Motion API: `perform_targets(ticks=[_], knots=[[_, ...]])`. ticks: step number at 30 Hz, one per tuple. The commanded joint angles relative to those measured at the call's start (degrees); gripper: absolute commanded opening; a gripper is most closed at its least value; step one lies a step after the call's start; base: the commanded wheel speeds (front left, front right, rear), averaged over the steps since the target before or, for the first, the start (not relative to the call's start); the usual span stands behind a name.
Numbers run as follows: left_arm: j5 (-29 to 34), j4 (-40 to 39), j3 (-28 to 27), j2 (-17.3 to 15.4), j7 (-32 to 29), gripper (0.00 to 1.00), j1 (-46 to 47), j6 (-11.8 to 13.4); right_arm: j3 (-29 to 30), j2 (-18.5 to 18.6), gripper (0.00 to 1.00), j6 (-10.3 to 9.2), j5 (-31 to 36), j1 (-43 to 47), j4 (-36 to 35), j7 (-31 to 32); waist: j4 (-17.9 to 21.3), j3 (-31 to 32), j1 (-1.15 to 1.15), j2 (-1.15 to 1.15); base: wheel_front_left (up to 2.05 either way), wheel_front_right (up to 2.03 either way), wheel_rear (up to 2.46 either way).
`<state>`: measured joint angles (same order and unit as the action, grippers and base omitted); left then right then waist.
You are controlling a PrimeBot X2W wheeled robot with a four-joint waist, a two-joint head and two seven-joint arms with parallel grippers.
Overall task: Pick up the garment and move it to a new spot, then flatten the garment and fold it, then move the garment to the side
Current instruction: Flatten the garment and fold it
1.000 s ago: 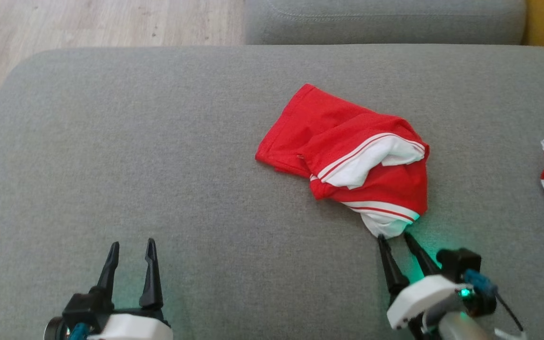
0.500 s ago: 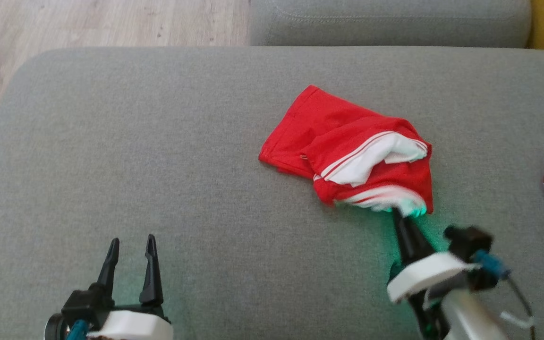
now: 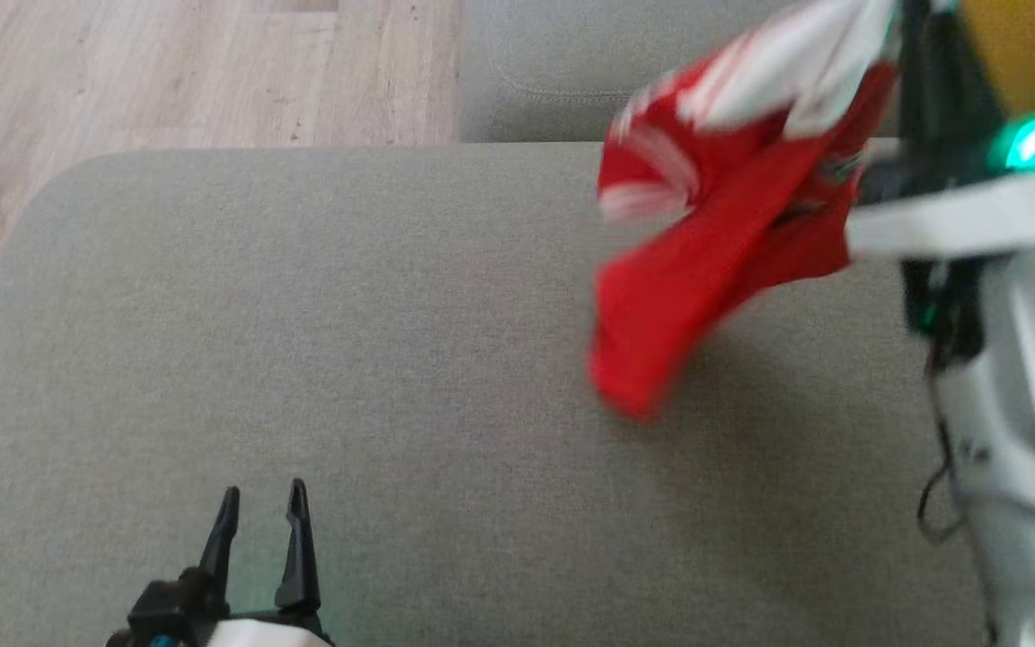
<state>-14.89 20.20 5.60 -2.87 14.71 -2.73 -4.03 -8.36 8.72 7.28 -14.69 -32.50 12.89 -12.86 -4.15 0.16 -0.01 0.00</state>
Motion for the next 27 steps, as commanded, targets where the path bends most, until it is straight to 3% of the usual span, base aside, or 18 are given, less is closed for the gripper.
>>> perform_targets(ticks=[1, 6, 13, 16, 20, 27], knots=[[-0.31, -1.45, -1.39, -0.01, 0.29, 1.0, 1.75, 0.35, -1.52, -0.12, 0.0, 0.21, 0.06, -2.77, -2.02, 0.4, -0.35, 0.07, 0.01, 0.0, 0.0, 0.0, 0.0], [-1.26, -0.73, -0.02, -0.01, 0.29, 1.0, 1.84, 0.45, -7.34, -1.2, 0.0, 0.21, -1.9, -12.75, 0.96, 2.3, -3.16, -0.01, 0.01, 0.0, 0.0, 0.0, 0.0], [-2.81, 0.23, 2.81, -0.01, 0.29, 1.0, 2.48, 0.91, -17.08, -4.27, 0.0, 0.21, -4.74, -24.1, 10.1, 1.55, -10.33, -0.89, 0.01, 0.0, 0.0, 0.0, 0.0], [-3.21, 0.56, 3.06, -0.01, 0.29, 1.0, 2.06, 1.28, -15.92, -5.12, 0.0, 0.21, -6.21, -28.61, 13.46, -0.33, -12.44, -0.95, 0.01, 0.0, 0.0, 0.0, 0.0], [-2.97, 0.67, 1.91, -0.01, 0.29, 1.0, 0.52, 1.56, -9.84, -5.58, 0.0, 0.21, -6.22, -33.27, 17.7, -1.84, -12.85, -0.63, 0.01, 0.0, 0.0, 0.0, 0.0], [-3.41, -0.09, 1.01, -0.01, 0.29, 1.0, 0.84, 1.46, -4.66, -1.83, 0.0, 0.21, -3.28, -22.62, 28.54, -1.61, -9.37, -2.64, 0.01, 0.0, 0.0, 0.0, 0.0]])
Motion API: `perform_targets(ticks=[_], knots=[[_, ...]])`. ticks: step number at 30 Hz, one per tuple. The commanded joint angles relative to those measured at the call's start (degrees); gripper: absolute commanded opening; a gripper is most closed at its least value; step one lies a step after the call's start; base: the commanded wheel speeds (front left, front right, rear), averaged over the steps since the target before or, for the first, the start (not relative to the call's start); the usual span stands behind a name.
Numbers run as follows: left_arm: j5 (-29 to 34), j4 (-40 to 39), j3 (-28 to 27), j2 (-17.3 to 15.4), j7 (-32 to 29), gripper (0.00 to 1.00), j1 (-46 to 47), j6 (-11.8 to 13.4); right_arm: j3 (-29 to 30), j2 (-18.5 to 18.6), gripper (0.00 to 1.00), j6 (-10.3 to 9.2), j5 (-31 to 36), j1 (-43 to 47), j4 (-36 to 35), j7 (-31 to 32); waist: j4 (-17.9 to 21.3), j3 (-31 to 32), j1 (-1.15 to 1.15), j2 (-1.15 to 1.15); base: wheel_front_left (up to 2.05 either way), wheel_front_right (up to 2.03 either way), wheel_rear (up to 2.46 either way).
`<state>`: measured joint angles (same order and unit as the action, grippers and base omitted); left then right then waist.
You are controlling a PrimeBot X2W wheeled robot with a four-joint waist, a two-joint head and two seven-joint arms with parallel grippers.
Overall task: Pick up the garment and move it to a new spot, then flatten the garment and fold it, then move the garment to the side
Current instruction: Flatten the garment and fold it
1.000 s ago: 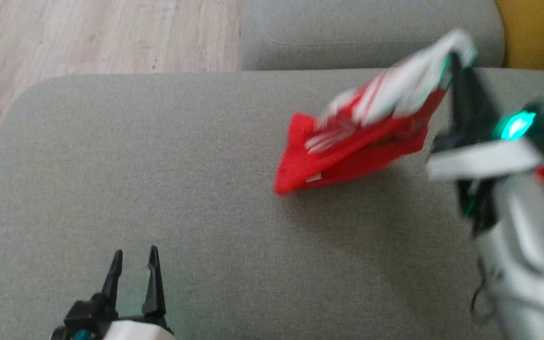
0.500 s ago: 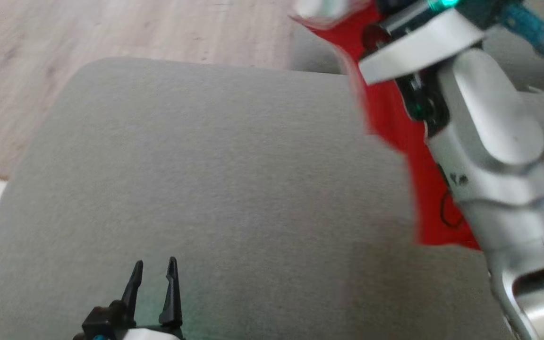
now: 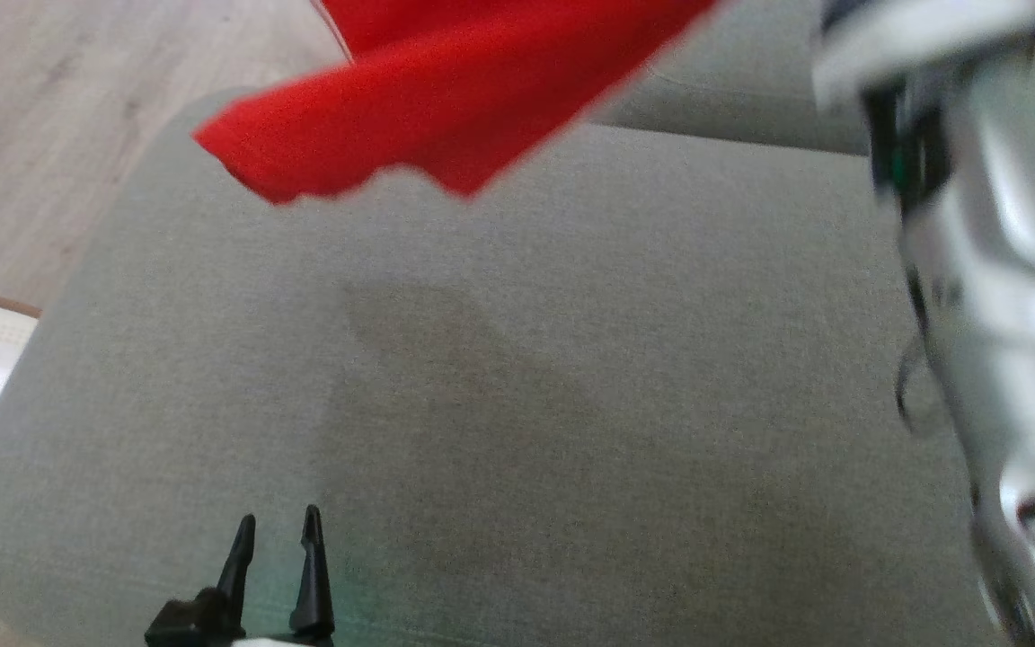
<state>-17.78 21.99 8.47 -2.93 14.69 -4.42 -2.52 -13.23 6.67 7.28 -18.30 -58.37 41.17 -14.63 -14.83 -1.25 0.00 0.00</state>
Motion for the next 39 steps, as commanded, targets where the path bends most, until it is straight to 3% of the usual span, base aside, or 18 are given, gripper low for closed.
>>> perform_targets(ticks=[1, 8, 9, 11, 12, 20, 26, 29, 39], knots=[[-0.54, -1.97, -1.62, 0.05, 0.3, 1.0, 3.04, -0.12, 0.76, 1.11, 0.0, 0.21, 0.55, 6.02, 2.09, 0.18, 1.82, -1.71, 0.0, 0.0, 0.0, 0.0, 0.0], [-0.33, -1.9, 0.25, 0.05, 0.3, 1.0, 6.72, -0.28, 7.6, 3.45, 0.0, 0.21, 0.52, 23.48, 12.4, -0.15, 4.9, -4.63, 0.0, 0.0, 0.0, 0.0, 0.0], [-0.25, -1.76, 0.37, 0.05, 0.3, 1.0, 7.04, -0.28, 8.75, 3.42, 0.04, 0.21, 0.86, 25.09, 13.22, -0.21, 5.28, -4.79, 0.0, 0.0, 0.0, 0.0, 0.0], [-0.13, -1.57, 0.32, 0.05, 0.3, 1.0, 7.53, -0.33, 10.73, 3.14, 0.86, 0.21, 2.2, 27.48, 13.42, -0.31, 6.07, -5.04, 0.0, 0.0, 0.0, 0.0, 0.0], [-0.05, -1.47, 0.25, 0.05, 0.3, 1.0, 7.68, -0.37, 12.11, 2.87, 1.0, 0.21, 2.91, 28.43, 12.62, -0.32, 6.45, -5.09, 0.0, 0.0, 0.0, 0.0, 0.0], [0.02, -1.03, 0.19, 0.05, 0.3, 1.0, 7.88, -0.66, 19.96, 0.52, 1.0, 0.21, 14.44, 35.04, 0.52, -0.35, 7.48, -5.01, 0.0, 0.0, 0.0, 0.0, 0.0], [-0.58, -0.98, 1.0, 0.05, 0.3, 1.0, 7.57, -0.59, 14.74, -1.73, 1.0, 0.21, 24.61, 39.18, -6.4, -0.36, 6.98, -4.93, 0.0, 0.0, 0.0, 0.0, 0.0], [-0.91, -0.86, 1.22, 0.05, 0.3, 1.0, 7.64, -0.54, 12.52, -2.05, 0.99, 0.21, 28.03, 39.14, -5.56, -0.29, 6.46, -5.2, 0.0, 0.0, 0.0, 0.0, 0.0], [-1.15, -0.96, 1.44, 0.05, 0.3, 1.0, 7.34, -0.3, 17.21, -2.38, 0.94, 0.21, 34.16, 38.67, 0.16, 1.14, 5.05, -5.89, 0.0, 0.0, 0.0, 0.0, 0.0]])
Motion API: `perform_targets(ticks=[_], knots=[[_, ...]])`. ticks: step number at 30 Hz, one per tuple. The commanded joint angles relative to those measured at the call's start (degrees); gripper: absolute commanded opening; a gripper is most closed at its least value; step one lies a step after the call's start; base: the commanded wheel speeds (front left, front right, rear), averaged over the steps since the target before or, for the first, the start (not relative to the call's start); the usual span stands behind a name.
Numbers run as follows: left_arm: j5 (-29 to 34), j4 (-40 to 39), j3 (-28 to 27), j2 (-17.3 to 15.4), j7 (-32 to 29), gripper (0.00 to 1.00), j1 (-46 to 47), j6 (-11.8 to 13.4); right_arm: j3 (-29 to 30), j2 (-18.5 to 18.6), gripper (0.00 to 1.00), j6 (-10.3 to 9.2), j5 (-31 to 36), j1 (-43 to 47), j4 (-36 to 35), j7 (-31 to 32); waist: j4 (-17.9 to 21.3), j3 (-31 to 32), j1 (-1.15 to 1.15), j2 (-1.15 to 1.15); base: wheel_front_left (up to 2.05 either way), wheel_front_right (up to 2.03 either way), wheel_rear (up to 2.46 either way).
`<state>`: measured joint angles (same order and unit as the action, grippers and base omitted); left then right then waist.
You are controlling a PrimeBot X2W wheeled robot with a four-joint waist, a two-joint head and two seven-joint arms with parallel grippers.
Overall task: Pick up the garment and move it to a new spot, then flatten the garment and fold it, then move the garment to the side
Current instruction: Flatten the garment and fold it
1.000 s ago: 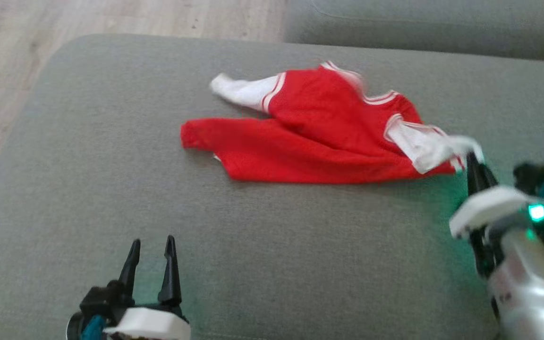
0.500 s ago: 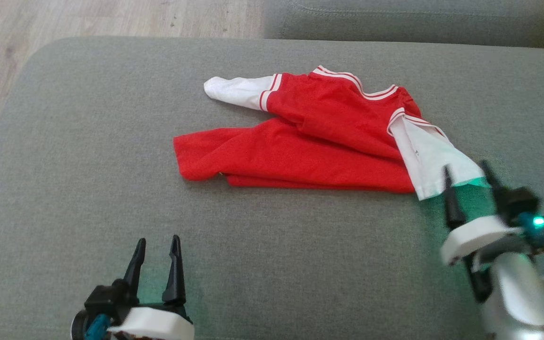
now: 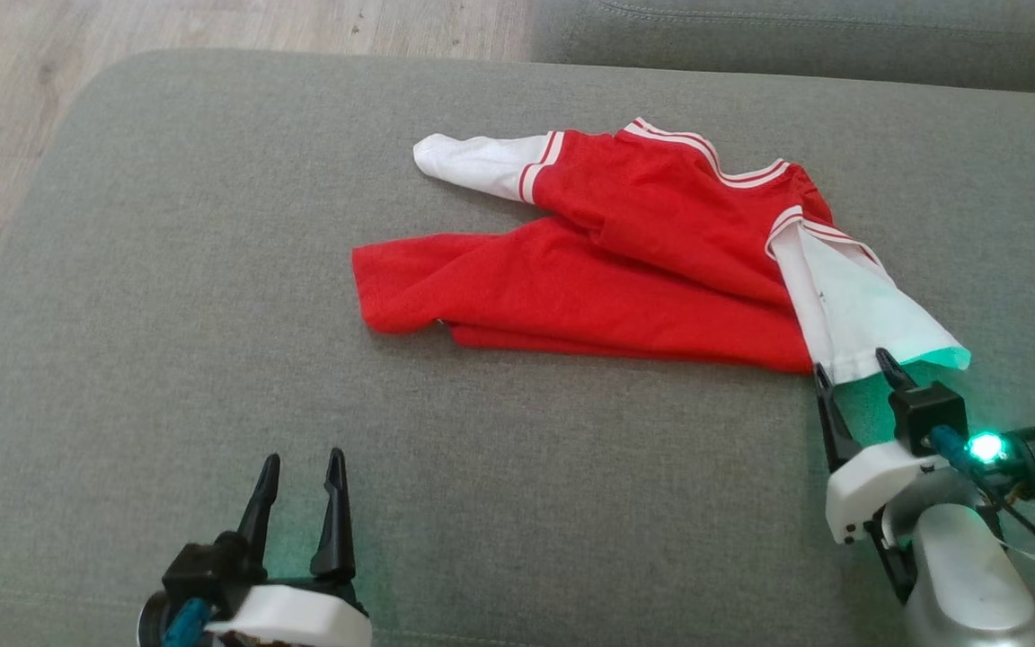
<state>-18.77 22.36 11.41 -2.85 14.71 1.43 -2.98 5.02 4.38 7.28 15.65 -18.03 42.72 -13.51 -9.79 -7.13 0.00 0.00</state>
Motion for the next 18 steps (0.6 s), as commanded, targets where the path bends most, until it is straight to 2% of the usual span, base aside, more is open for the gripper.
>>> perform_targets(ticks=[1, 2, 4, 7, 8, 9, 14, 18], knots=[[-0.16, -1.33, -1.54, -0.03, 0.29, 1.0, 1.48, 0.17, -0.81, -0.13, 0.91, 0.21, 0.54, -1.78, -1.01, -0.02, 0.02, -0.05, 0.0, 0.0, 0.0, 0.0, 0.0], [-0.13, -1.31, -1.55, -0.03, 0.29, 1.0, 1.47, 0.17, -0.66, -0.19, 0.88, 0.21, 0.77, -1.89, -0.65, -0.09, 0.04, -0.07, 0.0, 0.0, 0.0, 0.0, 0.0], [-0.09, -1.32, -1.55, -0.03, 0.29, 1.0, 1.56, 0.15, -0.42, -0.32, 0.73, 0.21, 0.99, -2.18, -0.04, -0.26, 0.13, -0.13, 0.0, 0.0, 0.0, 0.0, 0.0], [-0.15, -1.39, -1.49, -0.03, 0.29, 1.0, 1.75, 0.17, -0.27, -0.55, 0.31, 0.21, 1.06, -2.52, 0.6, -0.58, 0.31, -0.06, 0.0, 0.0, 0.0, 0.0, 0.0], [-0.18, -1.43, -1.43, -0.03, 0.29, 1.0, 1.79, 0.17, -0.25, -0.61, 0.12, 0.21, 1.04, -2.59, 0.79, -0.67, 0.37, -0.05, 0.0, 0.0, 0.0, 0.0, 0.0], [-0.19, -1.46, -1.37, -0.03, 0.29, 1.0, 1.84, 0.18, -0.17, -0.67, 0.0, 0.21, 0.98, -2.67, 0.95, -0.77, 0.43, -0.03, 0.0, 0.0, 0.0, 0.0, 0.0], [-0.09, -1.67, -1.18, -0.03, 0.29, 1.0, 1.58, 0.01, -0.79, -0.89, 0.0, 0.21, -0.25, -3.21, 0.4, -1.26, 0.69, 0.44, 0.0, 0.0, 0.0, 0.0, 0.0], [0.04, -1.63, -1.46, -0.03, 0.29, 1.0, 1.13, -0.07, -3.99, -1.2, 0.0, 0.21, -4.28, -3.99, -3.48, -1.44, 1.05, 1.0, 0.0, 0.0, 0.0, 0.0, 0.0]])
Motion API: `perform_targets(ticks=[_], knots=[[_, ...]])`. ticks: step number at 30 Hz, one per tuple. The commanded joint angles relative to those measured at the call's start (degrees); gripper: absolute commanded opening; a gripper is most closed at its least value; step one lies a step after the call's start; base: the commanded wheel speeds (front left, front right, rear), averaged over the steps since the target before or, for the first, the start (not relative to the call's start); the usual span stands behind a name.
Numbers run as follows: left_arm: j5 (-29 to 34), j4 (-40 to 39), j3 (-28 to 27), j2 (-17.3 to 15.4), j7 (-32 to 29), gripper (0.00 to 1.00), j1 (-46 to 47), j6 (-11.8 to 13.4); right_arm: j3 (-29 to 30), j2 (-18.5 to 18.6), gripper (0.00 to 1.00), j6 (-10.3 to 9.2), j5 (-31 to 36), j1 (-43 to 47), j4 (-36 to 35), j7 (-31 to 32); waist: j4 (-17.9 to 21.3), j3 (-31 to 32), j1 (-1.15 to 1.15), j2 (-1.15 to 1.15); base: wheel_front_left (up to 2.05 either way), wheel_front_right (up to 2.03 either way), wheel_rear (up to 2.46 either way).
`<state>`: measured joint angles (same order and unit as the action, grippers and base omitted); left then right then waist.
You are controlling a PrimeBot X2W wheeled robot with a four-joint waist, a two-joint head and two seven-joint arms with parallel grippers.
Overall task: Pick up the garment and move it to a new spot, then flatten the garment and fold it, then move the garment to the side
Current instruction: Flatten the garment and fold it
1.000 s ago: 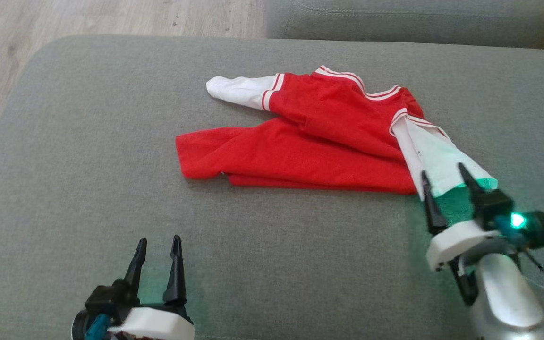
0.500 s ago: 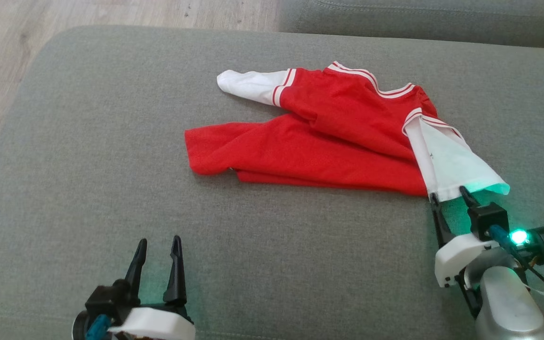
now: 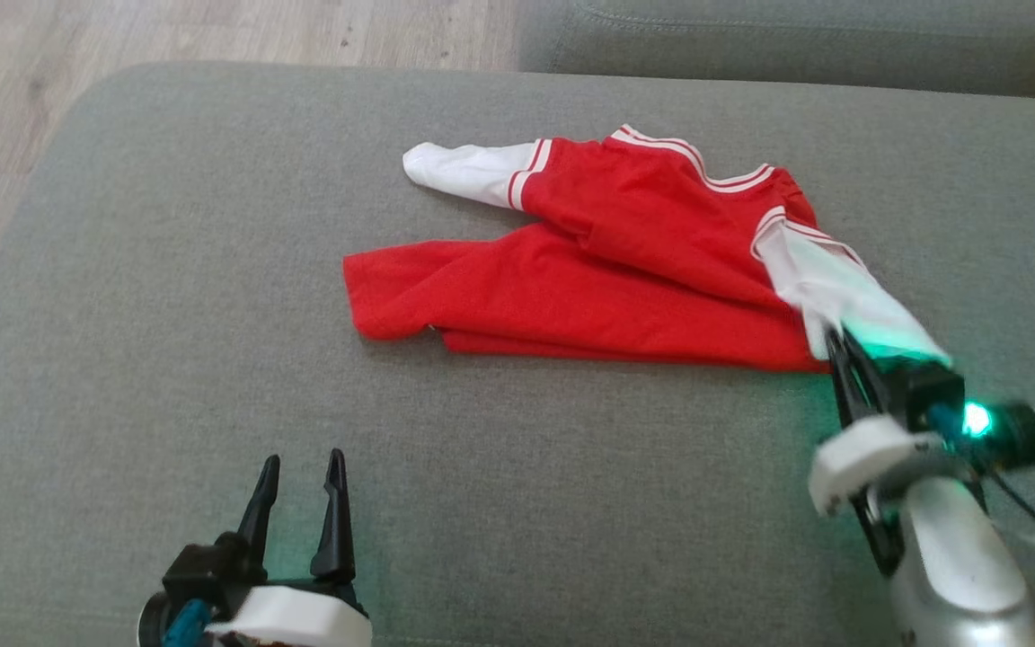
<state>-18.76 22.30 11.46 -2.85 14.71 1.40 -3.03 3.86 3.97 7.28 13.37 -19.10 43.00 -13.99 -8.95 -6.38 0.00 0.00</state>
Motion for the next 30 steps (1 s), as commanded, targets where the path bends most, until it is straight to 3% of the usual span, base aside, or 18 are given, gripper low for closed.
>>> perform_targets(ticks=[1, 7, 9, 14, 15, 16, 17, 18, 20, 23, 30], knots=[[0.07, -1.59, -1.64, -0.03, 0.29, 1.0, 1.0, -0.04, -4.1, -0.87, 0.0, 0.21, -4.0, -3.22, -5.64, -0.97, 0.39, 0.44, 0.0, 0.0, 0.0, 0.0, 0.0], [0.26, -1.71, -2.26, -0.03, 0.29, 1.0, 0.22, -0.15, -5.87, -1.05, 0.0, 0.21, -16.04, -5.68, -15.34, -0.99, 1.55, 1.18, 0.0, 0.0, 0.0, 0.0, 0.0], [0.24, -1.71, -2.21, -0.03, 0.29, 1.0, 0.19, -0.24, -3.46, -1.05, 0.0, 0.21, -19.06, -7.05, -17.11, -0.23, 1.91, 1.3, 0.0, 0.0, 0.0, 0.0, 0.0], [-0.18, -1.68, -1.55, -0.03, 0.29, 1.0, 0.65, -0.16, 6.13, 2.88, 0.0, 0.21, -17.81, -8.38, -15.05, 4.52, 2.13, 1.12, 0.0, 0.0, 0.0, 0.0, 0.0], [-0.29, -1.64, -1.38, -0.03, 0.29, 1.0, 0.78, -0.18, 8.58, 3.63, 0.07, 0.21, -16.73, -8.13, -13.51, 5.68, 2.09, 1.01, 0.0, 0.0, 0.0, 0.0, 0.0], [-0.38, -1.59, -1.17, -0.03, 0.29, 1.0, 0.92, -0.19, 11.49, 4.1, 0.4, 0.21, -15.88, -7.87, -12.12, 6.17, 2.0, 0.86, 0.0, 0.0, 0.0, 0.0, 0.0], [-0.46, -1.53, -0.95, -0.03, 0.29, 1.0, 1.09, -0.2, 13.3, 5.13, 0.93, 0.21, -13.55, -7.33, -10.83, 6.51, 1.87, 0.7, 0.0, 0.0, 0.0, 0.0, 0.0], [-0.53, -1.45, -0.74, -0.03, 0.29, 1.0, 1.24, -0.21, 15.47, 5.43, 1.0, 0.21, -11.94, -6.96, -9.68, 6.64, 1.78, 0.56, 0.0, 0.0, 0.0, 0.0, 0.0], [-0.57, -1.41, -0.43, -0.03, 0.29, 1.0, 1.56, -0.2, 18.56, 5.08, 1.0, 0.21, -9.08, -6.39, -8.42, 5.84, 1.72, 0.19, 0.0, 0.0, 0.0, 0.0, 0.0], [-0.52, -1.39, -0.11, -0.03, 0.29, 1.0, 2.19, -0.39, 18.2, 3.22, 1.0, 0.21, -6.22, -5.97, -8.27, 2.99, 2.3, -0.63, 0.0, 0.0, 0.0, 0.0, 0.0], [-0.49, -0.27, 3.1, -0.03, 0.29, 1.0, 9.14, -2.27, 6.89, -0.25, 1.0, 0.21, -6.27, -3.86, -12.24, -0.81, 4.04, -3.87, 0.0, 0.0, 0.0, 0.0, 0.0]])
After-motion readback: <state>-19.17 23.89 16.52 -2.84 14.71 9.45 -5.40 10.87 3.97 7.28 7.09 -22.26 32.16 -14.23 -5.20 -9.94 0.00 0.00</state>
